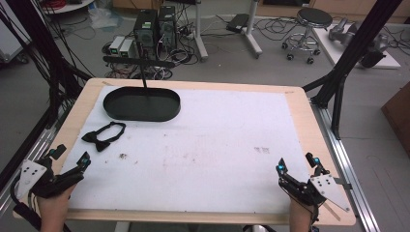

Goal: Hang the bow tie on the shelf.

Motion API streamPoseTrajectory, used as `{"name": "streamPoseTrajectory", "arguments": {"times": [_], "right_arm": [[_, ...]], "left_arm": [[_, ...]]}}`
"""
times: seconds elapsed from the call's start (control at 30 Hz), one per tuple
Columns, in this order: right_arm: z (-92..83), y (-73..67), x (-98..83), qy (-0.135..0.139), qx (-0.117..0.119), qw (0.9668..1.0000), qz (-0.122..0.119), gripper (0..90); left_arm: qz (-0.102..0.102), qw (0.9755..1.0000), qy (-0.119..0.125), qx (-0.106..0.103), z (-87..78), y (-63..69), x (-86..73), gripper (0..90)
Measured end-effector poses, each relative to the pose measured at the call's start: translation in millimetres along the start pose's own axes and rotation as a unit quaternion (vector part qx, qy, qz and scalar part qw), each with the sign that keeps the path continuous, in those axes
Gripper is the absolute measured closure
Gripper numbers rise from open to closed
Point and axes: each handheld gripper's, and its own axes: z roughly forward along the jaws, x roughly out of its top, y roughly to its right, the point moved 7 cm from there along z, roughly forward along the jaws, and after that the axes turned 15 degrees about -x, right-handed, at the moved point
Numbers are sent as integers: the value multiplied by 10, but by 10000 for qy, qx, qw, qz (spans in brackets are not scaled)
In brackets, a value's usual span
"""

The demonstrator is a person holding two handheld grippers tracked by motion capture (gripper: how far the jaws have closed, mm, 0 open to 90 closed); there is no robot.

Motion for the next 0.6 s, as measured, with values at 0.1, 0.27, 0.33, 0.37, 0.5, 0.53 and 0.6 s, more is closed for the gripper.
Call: {"name": "streamPoseTrajectory", "arguments": {"times": [0.1,0.27,0.33,0.37,0.5,0.53,0.6], "right_arm": [[3,-7,3,35,28,10000,-35,108],[-1,-12,10,53,91,9999,8,108],[-1,-14,8,40,97,9999,36,108],[1,-12,2,17,103,9999,37,108],[0,-7,7,45,106,9999,30,108],[0,-5,12,61,120,9999,37,108],[-13,-9,19,42,129,9999,80,108]], "left_arm": [[26,10000,-13,-16,4,3,10,177],[-22,10000,17,-23,-5,-22,32,177],[-44,10000,14,-14,-6,-34,37,177],[-57,10000,17,-16,0,-38,41,177],[-40,9999,-99,-108,44,-25,43,192],[-19,9998,-163,-149,61,-19,41,209],[57,9993,-312,-195,105,-12,33,211]]}}
